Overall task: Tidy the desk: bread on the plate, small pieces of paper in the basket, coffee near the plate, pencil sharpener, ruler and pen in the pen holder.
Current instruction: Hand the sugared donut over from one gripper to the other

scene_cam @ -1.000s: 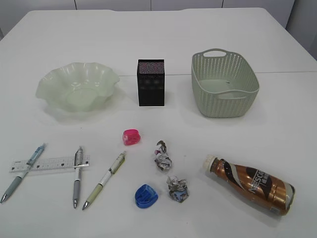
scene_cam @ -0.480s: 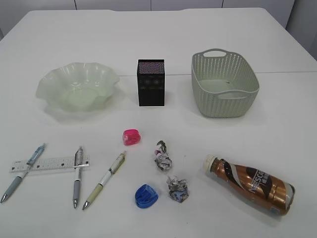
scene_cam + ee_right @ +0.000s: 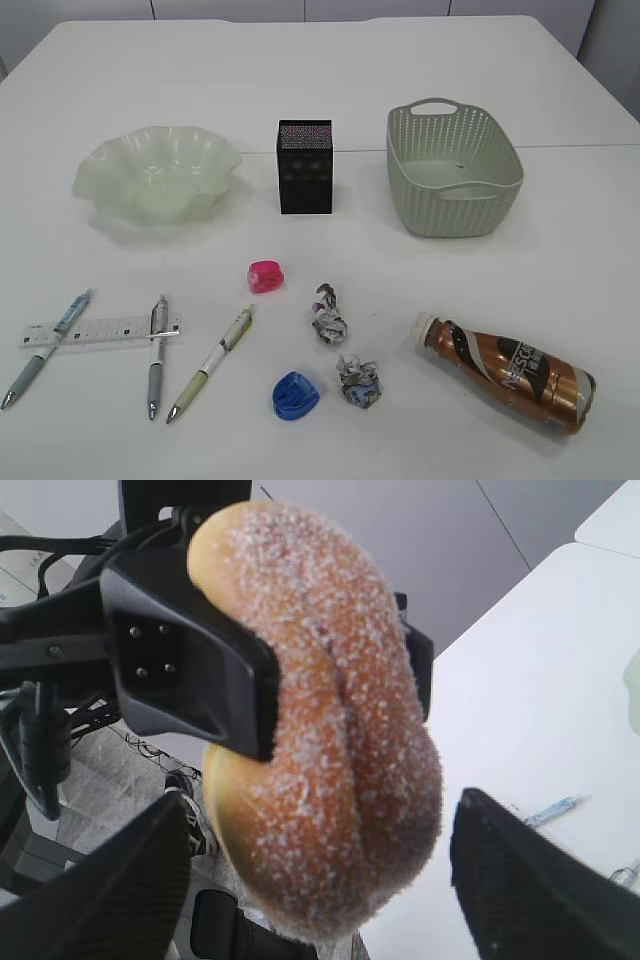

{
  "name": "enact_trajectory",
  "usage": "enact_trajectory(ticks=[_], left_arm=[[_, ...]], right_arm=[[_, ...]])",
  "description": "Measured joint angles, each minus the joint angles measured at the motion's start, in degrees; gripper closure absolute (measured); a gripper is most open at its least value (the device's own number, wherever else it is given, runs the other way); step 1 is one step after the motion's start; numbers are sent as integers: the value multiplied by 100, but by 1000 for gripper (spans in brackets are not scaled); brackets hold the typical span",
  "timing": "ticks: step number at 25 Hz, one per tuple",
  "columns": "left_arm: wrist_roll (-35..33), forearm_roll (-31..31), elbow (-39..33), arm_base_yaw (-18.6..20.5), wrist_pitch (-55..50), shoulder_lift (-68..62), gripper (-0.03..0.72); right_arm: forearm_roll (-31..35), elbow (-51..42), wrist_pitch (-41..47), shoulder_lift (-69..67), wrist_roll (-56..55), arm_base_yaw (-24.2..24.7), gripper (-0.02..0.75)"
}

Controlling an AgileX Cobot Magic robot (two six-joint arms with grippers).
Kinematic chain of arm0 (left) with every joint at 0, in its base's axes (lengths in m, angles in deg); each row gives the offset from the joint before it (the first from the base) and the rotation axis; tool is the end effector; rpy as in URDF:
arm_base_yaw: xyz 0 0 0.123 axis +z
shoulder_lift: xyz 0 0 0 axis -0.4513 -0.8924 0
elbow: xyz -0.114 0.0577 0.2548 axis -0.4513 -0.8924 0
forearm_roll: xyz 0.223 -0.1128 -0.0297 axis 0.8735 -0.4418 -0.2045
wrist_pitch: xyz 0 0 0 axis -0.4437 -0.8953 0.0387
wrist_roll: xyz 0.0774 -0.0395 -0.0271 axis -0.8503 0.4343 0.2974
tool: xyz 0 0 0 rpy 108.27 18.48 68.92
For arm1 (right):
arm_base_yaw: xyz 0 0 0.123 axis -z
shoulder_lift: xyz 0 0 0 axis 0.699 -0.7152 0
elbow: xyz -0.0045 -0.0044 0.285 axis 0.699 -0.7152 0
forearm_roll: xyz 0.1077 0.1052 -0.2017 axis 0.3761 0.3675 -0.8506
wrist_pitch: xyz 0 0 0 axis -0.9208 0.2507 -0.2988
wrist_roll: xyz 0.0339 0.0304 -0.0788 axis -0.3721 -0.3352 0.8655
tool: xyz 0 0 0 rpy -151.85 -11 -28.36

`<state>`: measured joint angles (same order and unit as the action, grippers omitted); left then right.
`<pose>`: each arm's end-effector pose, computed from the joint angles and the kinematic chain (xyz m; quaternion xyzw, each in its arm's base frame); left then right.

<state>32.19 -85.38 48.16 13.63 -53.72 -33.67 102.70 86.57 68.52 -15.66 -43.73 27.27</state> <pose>0.3044 -0.1516 0.4386 0.1636 0.6920 -0.6030 0.3616 0.3085 0.1780 0.4507 -0.3008 0.7382 0.5242 0.2997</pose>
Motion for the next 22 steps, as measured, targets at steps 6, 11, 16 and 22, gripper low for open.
enact_trajectory(ticks=[6,11,16,22], left_arm=[[-4,-68,0,0,-14,0,428],[-13,-77,0,0,-29,0,428],[-13,-77,0,0,-52,0,428],[-13,-77,0,0,-103,0,428]], right_arm=[[-157,0,0,2,-60,0,111],[-157,0,13,12,-220,0,146],[-157,0,39,12,-492,0,118],[24,0,39,14,-654,0,112]])
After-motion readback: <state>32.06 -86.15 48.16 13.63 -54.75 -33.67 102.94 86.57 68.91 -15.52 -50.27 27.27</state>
